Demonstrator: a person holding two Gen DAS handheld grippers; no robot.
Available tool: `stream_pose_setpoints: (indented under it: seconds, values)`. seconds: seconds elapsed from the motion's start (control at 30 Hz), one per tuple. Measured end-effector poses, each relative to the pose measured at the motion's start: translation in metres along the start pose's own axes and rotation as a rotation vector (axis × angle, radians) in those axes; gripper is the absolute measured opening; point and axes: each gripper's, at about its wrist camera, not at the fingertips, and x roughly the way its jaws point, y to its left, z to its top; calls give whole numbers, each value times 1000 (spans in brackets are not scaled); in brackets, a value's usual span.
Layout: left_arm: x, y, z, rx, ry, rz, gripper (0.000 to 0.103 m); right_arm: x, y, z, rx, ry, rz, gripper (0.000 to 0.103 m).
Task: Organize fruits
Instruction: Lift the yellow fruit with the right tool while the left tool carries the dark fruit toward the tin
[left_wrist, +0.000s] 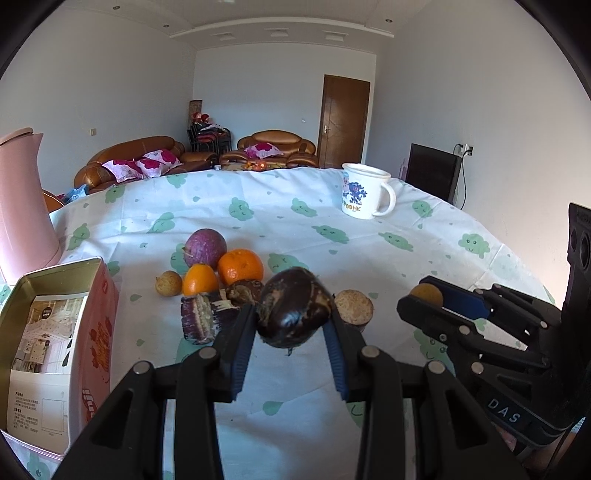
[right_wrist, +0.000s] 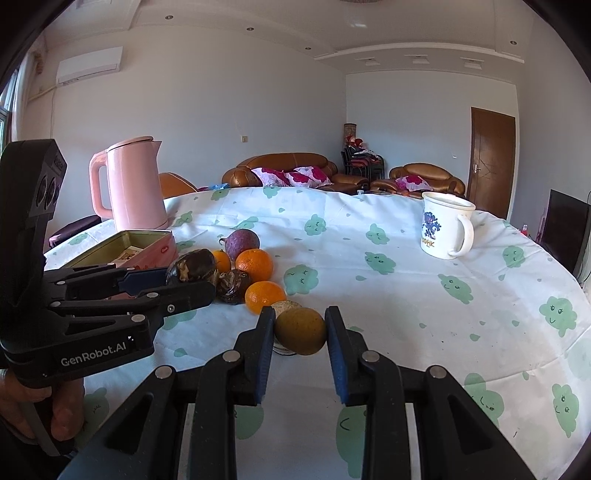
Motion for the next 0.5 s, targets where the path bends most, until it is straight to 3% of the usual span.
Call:
stream_pose_setpoints:
  seconds: [0.5]
  values:
    - [-10,1,0,4,-52,21,38,-3,4,6,-9,-38,3,29]
